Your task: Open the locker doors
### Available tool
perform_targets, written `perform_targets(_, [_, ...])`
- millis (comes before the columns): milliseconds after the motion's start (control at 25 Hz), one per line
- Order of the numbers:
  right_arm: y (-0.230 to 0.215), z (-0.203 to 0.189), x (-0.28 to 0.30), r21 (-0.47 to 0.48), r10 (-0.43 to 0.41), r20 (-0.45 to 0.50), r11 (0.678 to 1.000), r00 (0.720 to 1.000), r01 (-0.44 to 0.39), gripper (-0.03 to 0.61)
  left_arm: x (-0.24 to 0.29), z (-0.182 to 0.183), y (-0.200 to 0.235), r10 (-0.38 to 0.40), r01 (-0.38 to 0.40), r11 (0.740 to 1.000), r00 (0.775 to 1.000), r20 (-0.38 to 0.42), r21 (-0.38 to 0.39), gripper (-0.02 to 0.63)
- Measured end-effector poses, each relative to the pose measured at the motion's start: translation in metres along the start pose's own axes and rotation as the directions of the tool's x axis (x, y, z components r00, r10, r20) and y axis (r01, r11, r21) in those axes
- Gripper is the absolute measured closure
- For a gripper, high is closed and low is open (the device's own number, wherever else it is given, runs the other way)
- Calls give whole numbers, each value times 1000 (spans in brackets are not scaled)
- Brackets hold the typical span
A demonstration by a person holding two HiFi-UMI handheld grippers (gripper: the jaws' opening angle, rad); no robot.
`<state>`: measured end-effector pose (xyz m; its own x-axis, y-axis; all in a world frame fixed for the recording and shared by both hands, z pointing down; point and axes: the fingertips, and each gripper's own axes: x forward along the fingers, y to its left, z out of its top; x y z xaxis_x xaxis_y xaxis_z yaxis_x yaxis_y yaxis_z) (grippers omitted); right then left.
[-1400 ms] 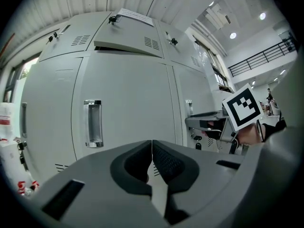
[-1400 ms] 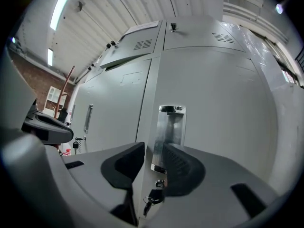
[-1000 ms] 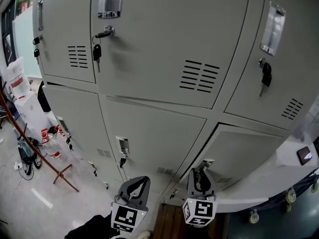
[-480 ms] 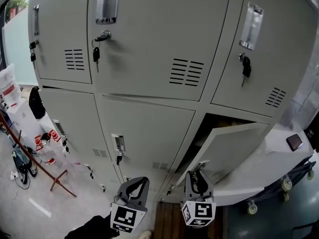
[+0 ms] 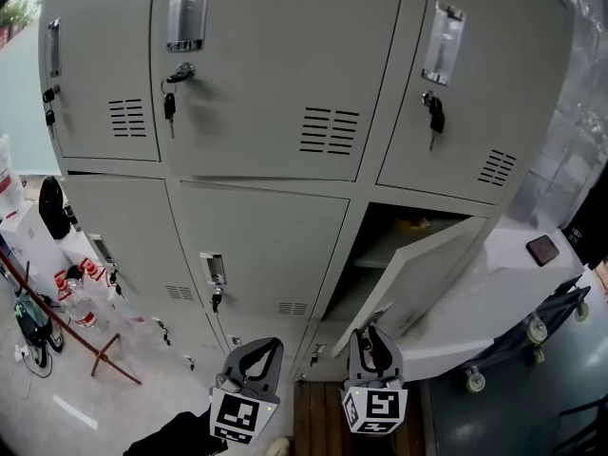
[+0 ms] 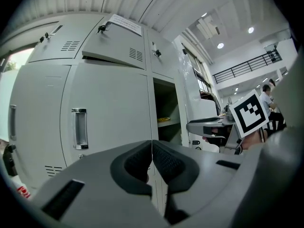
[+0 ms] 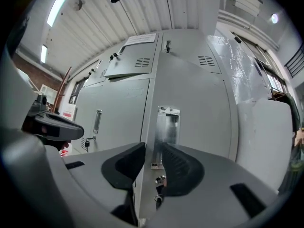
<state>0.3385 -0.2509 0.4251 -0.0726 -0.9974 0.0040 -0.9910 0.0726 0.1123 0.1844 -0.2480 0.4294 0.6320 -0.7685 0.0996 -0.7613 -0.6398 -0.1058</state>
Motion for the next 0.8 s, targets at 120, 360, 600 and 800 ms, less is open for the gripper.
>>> perform_targets(120, [-2,-1,-10,-5,-23,-4,1000,1000,23,454,-3,-1,-6,-22,22,1000,1000,2,-1,589])
perform_targets(360, [-7,-2,-30,-6,-78,-15,997,997,78,454,-9,0,-16,-61,61,998,998,10,-3,589])
perform_targets(600, [-14,-3,-50,-12,-131,-31,991,991,131,454,-13,2,-28,-107,107,994,994,21,0,589])
perform_targets(800, [-21,-4,-66,-13,-181,-38,983,983,181,456,-12,3,-40,-153,153,988,988,27,3,589])
